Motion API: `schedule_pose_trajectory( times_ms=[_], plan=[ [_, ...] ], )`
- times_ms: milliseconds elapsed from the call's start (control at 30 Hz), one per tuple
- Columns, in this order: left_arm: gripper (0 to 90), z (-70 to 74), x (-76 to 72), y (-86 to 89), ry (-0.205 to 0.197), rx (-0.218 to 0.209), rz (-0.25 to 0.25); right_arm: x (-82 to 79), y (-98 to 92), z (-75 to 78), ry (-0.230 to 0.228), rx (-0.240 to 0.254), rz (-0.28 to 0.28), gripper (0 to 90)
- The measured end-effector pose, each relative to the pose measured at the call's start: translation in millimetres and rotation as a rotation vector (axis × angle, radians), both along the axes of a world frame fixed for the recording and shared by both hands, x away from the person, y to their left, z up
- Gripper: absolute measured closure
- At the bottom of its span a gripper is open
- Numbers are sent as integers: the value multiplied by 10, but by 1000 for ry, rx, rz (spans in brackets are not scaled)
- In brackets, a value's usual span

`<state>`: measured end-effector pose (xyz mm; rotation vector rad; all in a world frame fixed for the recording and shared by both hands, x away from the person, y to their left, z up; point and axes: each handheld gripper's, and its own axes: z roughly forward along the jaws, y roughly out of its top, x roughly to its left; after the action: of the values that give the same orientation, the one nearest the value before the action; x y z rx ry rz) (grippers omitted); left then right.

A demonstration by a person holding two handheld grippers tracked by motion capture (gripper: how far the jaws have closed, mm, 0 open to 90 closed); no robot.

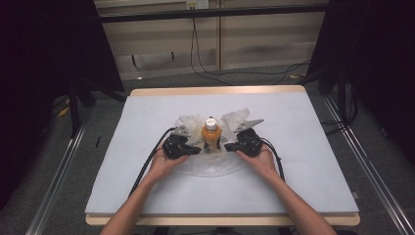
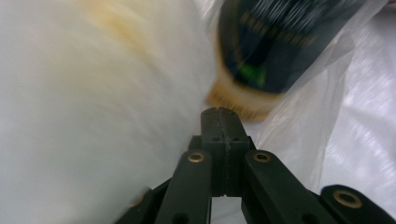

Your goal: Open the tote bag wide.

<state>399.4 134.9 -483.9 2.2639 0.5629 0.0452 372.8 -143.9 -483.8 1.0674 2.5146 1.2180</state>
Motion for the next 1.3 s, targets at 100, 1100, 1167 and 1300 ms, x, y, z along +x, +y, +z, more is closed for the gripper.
schedule_pose_trajectory(
  times_ms=[100,1100,1167,1300],
  plan=[
    [900,-6,15,47,25,-13,13,11,-33,-65,18,13,-6,900],
    [900,-15,-118,932,32,-126,170,-133,-605,0,12,25,-116,900],
    [900,71,-154,908,12,-172,156,-160,-607,84,-16,76,-107,900],
    [900,243,-252,847,-23,-220,126,-254,-599,249,-57,125,-86,900]
  ],
)
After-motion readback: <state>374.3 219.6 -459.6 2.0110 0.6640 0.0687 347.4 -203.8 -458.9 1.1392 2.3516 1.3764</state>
